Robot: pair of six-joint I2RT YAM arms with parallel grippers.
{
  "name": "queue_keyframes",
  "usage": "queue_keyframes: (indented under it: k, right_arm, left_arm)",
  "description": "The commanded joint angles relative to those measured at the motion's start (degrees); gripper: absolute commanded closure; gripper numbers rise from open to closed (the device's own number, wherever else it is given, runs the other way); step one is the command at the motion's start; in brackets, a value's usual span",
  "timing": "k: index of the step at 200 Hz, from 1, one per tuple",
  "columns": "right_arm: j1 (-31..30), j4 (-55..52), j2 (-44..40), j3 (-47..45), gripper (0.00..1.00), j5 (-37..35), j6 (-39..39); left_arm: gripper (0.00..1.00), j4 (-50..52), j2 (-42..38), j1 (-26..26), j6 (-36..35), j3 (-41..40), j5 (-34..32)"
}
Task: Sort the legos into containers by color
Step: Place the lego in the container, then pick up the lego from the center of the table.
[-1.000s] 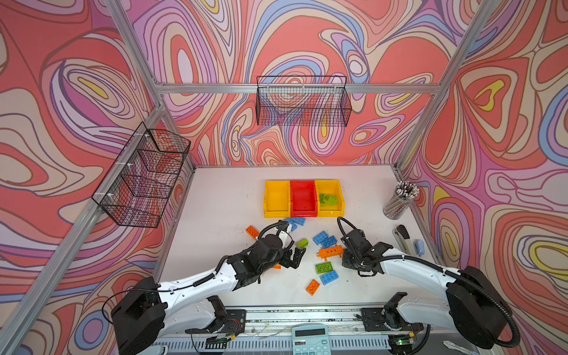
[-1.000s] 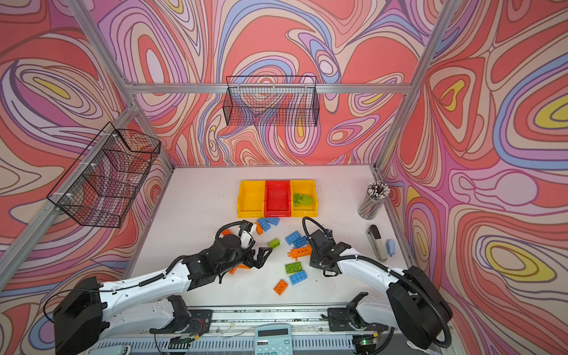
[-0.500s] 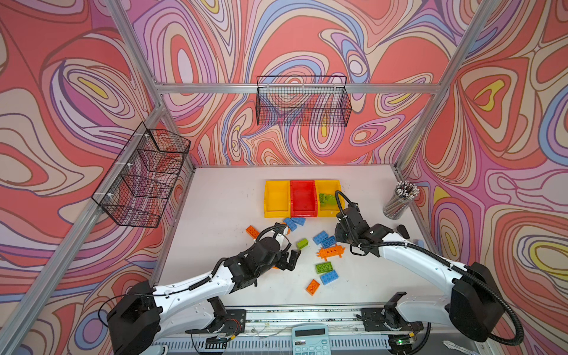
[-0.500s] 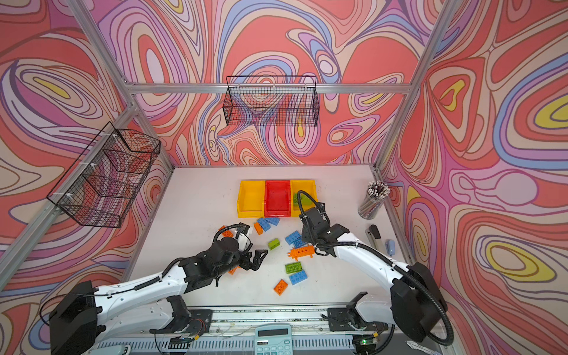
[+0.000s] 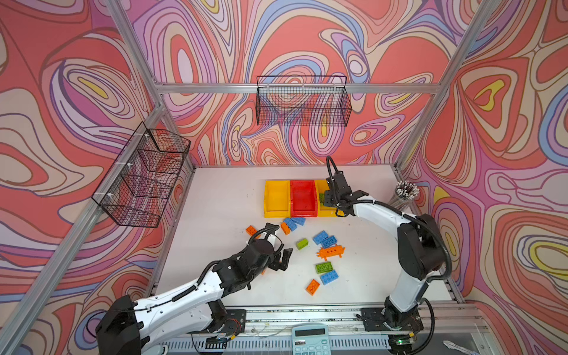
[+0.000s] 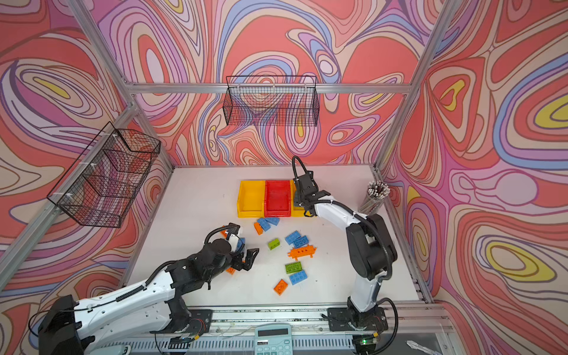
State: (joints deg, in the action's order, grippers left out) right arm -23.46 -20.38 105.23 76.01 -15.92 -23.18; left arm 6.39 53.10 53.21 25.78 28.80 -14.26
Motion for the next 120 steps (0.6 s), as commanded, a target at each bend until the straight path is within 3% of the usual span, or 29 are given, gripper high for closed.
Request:
queue_keyframes:
  k: [1,30,59,77,120]
  right_arm:
    - [1.93,1.34,3.41,4.21,0.65,2.24,2.73]
    - [3.5,1.21,7.96,9.46,0.58,4.53,3.18]
    - [3.6,3.59,8.34,10.17,0.33,8.36,3.76]
    - [3.56,4.89,6.0,8.64,0.21,9.88,3.71]
    - [3.61,4.55,-3.63,1.28,0.11,13.03,3.54]
  left_arm:
    - [0.0,3.64,-0.73,-0.04,0.85,-0.32,-3.23]
    - [0.0,3.46,1.54,-0.04,0.03,0.25,-3.98]
    - [0.0,3.36,5.27,-0.03,-1.21,3.55,-3.52]
    - [0.0,3.15,7.26,-0.02,-1.15,4.46,-4.61]
    - [0.0,-0.72,12.12,-0.04,-4.94,6.09,-2.97]
